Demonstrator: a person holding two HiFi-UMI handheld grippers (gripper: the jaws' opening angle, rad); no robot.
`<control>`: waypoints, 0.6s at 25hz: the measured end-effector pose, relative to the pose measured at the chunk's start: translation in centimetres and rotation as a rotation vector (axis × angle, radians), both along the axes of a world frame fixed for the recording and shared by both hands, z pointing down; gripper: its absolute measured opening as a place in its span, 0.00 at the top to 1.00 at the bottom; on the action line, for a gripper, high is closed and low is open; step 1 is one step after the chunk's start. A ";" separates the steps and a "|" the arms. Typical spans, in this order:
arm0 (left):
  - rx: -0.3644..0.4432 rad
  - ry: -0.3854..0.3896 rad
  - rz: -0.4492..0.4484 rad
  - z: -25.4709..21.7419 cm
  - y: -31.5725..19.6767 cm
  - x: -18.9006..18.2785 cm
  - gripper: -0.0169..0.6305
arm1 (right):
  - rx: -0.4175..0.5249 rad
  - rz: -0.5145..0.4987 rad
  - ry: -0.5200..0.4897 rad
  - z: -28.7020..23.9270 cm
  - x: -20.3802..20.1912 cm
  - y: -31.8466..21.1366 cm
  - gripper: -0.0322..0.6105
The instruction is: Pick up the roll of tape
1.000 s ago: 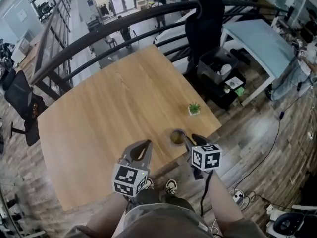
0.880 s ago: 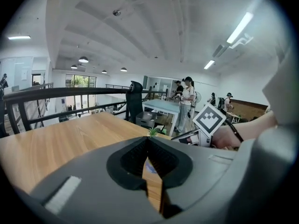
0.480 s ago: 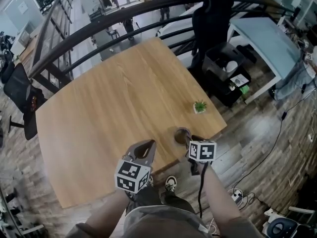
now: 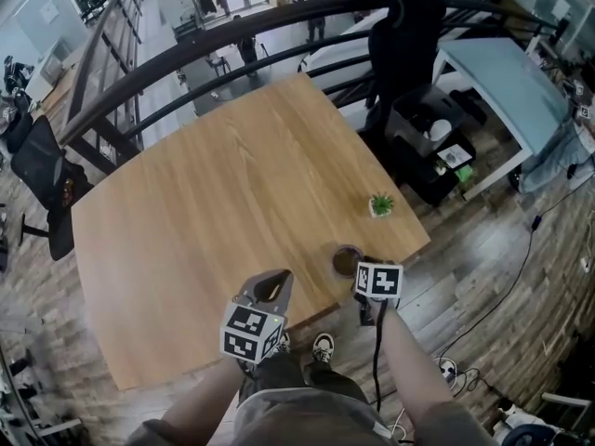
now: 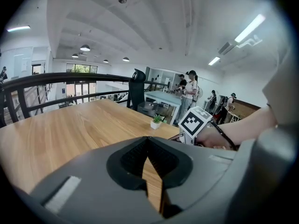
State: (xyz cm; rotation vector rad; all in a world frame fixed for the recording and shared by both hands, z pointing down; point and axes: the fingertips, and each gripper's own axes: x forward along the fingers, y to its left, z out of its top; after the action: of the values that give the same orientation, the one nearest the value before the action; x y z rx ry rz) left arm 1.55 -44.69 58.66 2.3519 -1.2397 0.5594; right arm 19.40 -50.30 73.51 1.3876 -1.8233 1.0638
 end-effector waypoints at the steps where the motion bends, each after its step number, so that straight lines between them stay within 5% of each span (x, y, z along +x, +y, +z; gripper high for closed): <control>1: 0.001 0.000 0.000 0.0 0.0 0.1 0.97 | 0.004 0.004 0.006 -0.1 0.3 -0.1 0.85; 7: 0.012 0.027 -0.017 -0.9 0.1 -0.1 0.97 | 0.077 0.013 -0.039 -2.6 0.6 -0.1 0.88; 15: 0.119 0.052 -0.042 -7.2 0.0 -0.6 0.97 | 0.319 -0.096 -0.084 -15.1 -0.2 0.3 0.88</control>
State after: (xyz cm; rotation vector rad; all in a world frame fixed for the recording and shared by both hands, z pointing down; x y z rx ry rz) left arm 0.96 -44.65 51.45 2.4143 -1.3292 0.4189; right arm 19.17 -49.98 58.38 1.4330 -2.1713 0.8191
